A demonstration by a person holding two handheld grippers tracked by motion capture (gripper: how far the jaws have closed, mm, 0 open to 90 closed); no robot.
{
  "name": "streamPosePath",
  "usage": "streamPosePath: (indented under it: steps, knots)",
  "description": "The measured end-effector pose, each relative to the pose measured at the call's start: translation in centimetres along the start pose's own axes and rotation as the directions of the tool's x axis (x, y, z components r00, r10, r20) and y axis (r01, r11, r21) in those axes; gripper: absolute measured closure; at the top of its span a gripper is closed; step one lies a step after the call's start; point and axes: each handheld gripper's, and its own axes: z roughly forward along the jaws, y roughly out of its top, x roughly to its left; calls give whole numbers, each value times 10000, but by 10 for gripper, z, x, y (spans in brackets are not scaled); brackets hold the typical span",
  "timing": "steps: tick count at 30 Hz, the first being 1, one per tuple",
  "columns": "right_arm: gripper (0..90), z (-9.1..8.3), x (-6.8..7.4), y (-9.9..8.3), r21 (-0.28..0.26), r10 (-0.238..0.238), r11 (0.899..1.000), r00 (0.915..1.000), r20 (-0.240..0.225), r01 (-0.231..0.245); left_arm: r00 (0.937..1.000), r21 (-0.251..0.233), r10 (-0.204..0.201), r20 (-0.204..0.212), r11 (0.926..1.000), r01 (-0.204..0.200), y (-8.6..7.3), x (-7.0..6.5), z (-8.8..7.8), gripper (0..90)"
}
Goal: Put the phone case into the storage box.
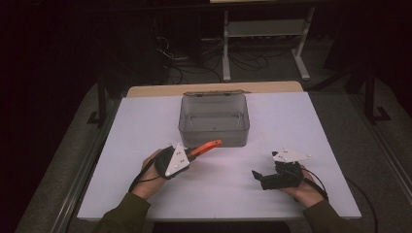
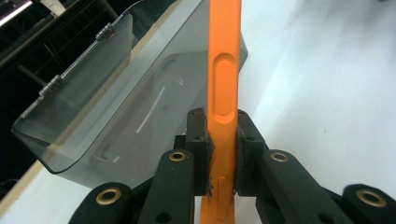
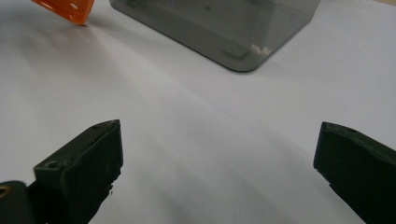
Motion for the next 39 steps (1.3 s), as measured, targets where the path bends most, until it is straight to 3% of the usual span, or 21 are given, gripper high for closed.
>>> streamPosePath:
  steps: [8, 11, 17, 26, 29, 39]
  knots:
    - [9, 0, 1, 0, 5, -100, 9999, 9999, -11, 100, 9957, -330, -899, 230, 9953, 906, -3, 8, -3, 795]
    - [9, 0, 1, 0, 9, -99, 10000, 9999, -40, 99, 9904, -474, -1320, 413, 9899, 1339, -5, 11, -3, 795]
    - [9, 0, 1, 0, -14, -120, 9999, 9999, -77, 120, 9737, -682, -2151, 749, 9731, 2202, -8, 18, -5, 795]
    - [9, 1, 2, -1, 15, -215, 9998, 9997, -105, 216, 9655, -977, -2441, 906, 9626, 2525, -5, 29, -11, 795]
    - [9, 1, 2, -1, 17, -224, 9997, 9997, -90, 224, 9584, -1139, -2649, 1061, 9543, 2764, -1, 35, -13, 795]
    - [9, 0, 2, -1, -20, -194, 9998, 9997, -122, 194, 9557, -1260, -2723, 1114, 9501, 2854, 15, 51, -17, 795]
